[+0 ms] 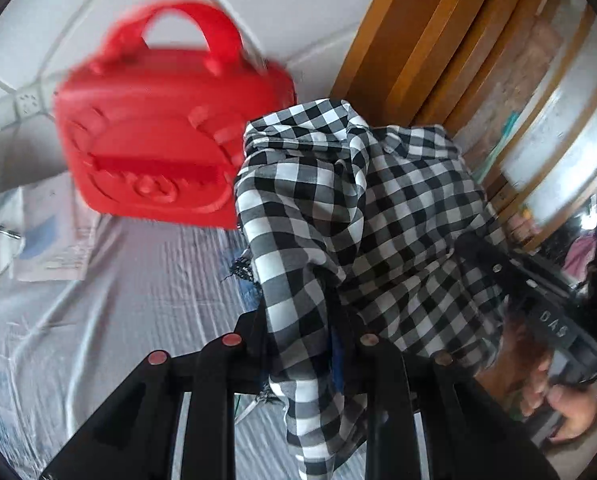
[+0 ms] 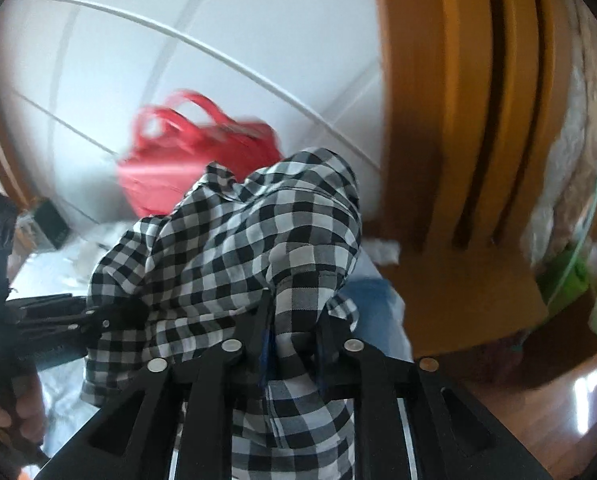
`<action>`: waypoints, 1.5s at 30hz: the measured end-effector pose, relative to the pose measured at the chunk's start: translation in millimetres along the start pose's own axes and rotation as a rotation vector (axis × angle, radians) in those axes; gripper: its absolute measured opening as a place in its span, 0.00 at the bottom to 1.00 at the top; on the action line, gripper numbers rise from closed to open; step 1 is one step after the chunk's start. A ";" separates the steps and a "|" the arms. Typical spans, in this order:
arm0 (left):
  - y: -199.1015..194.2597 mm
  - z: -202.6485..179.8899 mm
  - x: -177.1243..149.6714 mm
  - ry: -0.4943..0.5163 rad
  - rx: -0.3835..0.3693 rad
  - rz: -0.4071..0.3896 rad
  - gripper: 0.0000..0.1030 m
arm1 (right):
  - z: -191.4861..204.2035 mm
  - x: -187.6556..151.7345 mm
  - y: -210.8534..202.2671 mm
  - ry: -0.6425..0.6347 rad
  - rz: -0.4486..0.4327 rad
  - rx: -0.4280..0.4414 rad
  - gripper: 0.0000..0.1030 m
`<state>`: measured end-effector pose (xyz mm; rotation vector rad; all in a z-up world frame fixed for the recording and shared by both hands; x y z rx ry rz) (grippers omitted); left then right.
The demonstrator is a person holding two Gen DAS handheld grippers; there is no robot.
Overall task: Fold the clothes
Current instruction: 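Lift the folded trousers with both grippers and carry them toward the red suitcase, then lower the folded trousers onto the blue denim stack and open both grippers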
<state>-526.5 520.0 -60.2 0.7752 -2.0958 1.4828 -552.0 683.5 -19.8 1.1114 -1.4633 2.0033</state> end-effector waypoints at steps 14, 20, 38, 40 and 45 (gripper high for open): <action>66.1 25.7 -44.1 0.104 0.211 0.129 1.00 | -88.9 -86.8 67.8 0.265 0.169 -0.076 0.91; 9.5 -5.2 -43.5 0.153 0.131 0.029 1.00 | -59.5 -69.3 -2.9 0.177 0.039 -0.078 1.00; -38.4 -39.2 -66.8 0.245 0.122 -0.020 1.00 | -1.0 -139.7 -57.9 0.087 0.093 -0.070 1.00; -39.1 -40.1 -68.1 0.246 0.119 -0.016 1.00 | 1.0 -139.8 -58.4 0.090 0.092 -0.071 1.00; -40.3 -42.9 -70.6 0.249 0.107 -0.001 1.00 | 3.4 -137.0 -56.6 0.088 0.093 -0.071 1.00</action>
Point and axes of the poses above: each gripper's, at about its wrist camera, not at the fingertips, and y roughly the way its jaws point, z to its left, x to its top, the point moved 7 cm from there along y, roughly the way its jaws point, and after that the axes turned 10 degrees about -z, right-handed, at the moved point
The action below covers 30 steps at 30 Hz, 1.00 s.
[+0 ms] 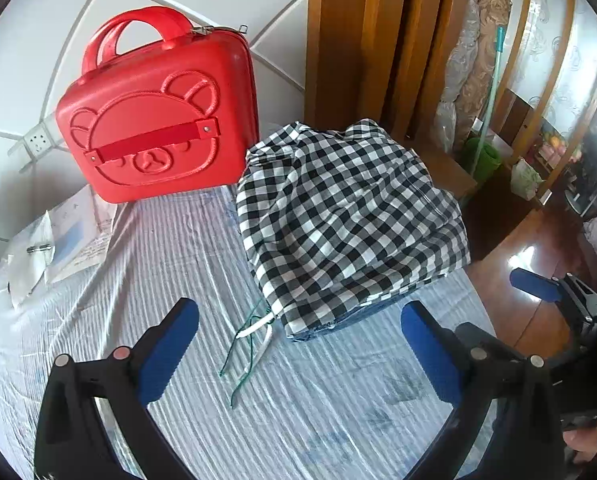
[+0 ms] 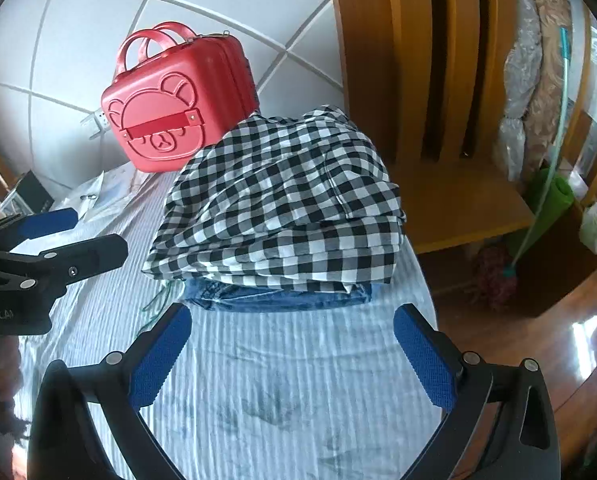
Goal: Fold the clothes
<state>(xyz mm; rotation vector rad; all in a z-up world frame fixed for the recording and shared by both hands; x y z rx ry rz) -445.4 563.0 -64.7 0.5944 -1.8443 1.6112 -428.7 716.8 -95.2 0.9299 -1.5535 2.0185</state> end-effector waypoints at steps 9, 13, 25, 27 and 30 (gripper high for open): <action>0.3 -1.6 -0.3 0.029 0.010 0.008 1.00 | -4.0 3.7 1.8 0.021 -0.004 -0.012 1.00; -0.4 0.4 1.9 0.027 0.013 0.000 1.00 | -7.1 4.8 3.8 0.033 0.000 -0.012 1.00; -3.3 1.7 0.6 0.016 0.007 -0.009 1.00 | -3.3 6.8 3.0 0.027 -0.005 -0.008 1.00; -2.9 1.1 0.9 0.026 0.009 -0.010 1.00 | -2.3 6.7 3.2 0.026 -0.004 -0.007 1.00; -3.1 -0.3 1.4 0.038 0.012 -0.015 1.00 | -1.0 5.9 2.9 0.026 -0.004 -0.011 1.00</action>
Point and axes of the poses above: each gripper's, at about its wrist camera, not at the fingertips, and y roughly the way its jaws point, z to its left, x to its top, the point moved 7 cm from there along y, roughly the way its jaws point, and after that the axes turned 10 degrees about -z, right-handed, at the moved point
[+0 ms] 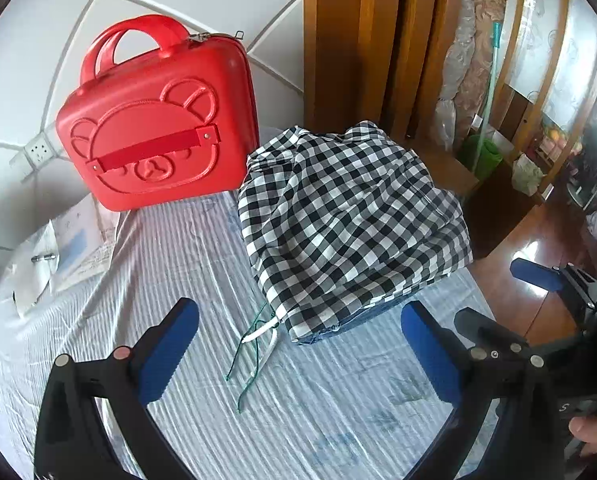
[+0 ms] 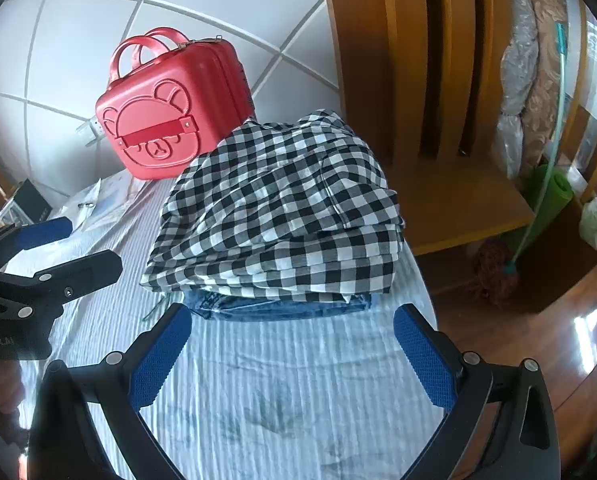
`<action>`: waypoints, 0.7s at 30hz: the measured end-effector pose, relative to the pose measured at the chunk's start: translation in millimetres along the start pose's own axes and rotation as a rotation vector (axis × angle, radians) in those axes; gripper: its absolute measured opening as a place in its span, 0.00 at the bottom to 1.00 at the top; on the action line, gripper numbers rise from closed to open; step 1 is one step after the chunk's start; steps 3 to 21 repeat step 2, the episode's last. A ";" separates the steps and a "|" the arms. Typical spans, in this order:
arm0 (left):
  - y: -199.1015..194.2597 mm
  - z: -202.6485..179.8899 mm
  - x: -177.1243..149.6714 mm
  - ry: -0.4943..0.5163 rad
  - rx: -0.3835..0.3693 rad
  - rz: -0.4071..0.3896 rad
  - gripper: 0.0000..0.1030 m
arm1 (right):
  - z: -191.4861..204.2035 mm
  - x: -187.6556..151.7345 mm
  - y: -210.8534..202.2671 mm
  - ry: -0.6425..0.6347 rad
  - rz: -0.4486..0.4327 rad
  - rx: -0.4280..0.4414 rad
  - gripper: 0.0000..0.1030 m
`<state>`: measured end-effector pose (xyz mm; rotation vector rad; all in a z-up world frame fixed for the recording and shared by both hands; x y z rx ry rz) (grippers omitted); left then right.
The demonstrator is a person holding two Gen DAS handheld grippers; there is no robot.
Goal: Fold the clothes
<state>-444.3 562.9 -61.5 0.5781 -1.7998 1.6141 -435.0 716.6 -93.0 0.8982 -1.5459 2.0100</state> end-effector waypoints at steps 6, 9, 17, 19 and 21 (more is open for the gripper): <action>0.3 0.6 0.7 -0.005 0.003 -0.001 1.00 | 0.8 -0.4 -0.1 0.001 0.000 0.001 1.00; 0.3 0.6 0.7 -0.005 0.003 -0.001 1.00 | 0.8 -0.4 -0.1 0.001 0.000 0.001 1.00; 0.3 0.6 0.7 -0.005 0.003 -0.001 1.00 | 0.8 -0.4 -0.1 0.001 0.000 0.001 1.00; 0.3 0.6 0.7 -0.005 0.003 -0.001 1.00 | 0.8 -0.4 -0.1 0.001 0.000 0.001 1.00; 0.3 0.6 0.7 -0.005 0.003 -0.001 1.00 | 0.8 -0.4 -0.1 0.001 0.000 0.001 1.00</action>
Point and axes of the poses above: each gripper's, at about its wrist camera, not at the fingertips, and y roughly the way its jaws point, z to its left, x to its top, the point moved 7 cm from there along y, roughly the way its jaws point, and after that the axes turned 10 degrees about -z, right-handed, at the moved point
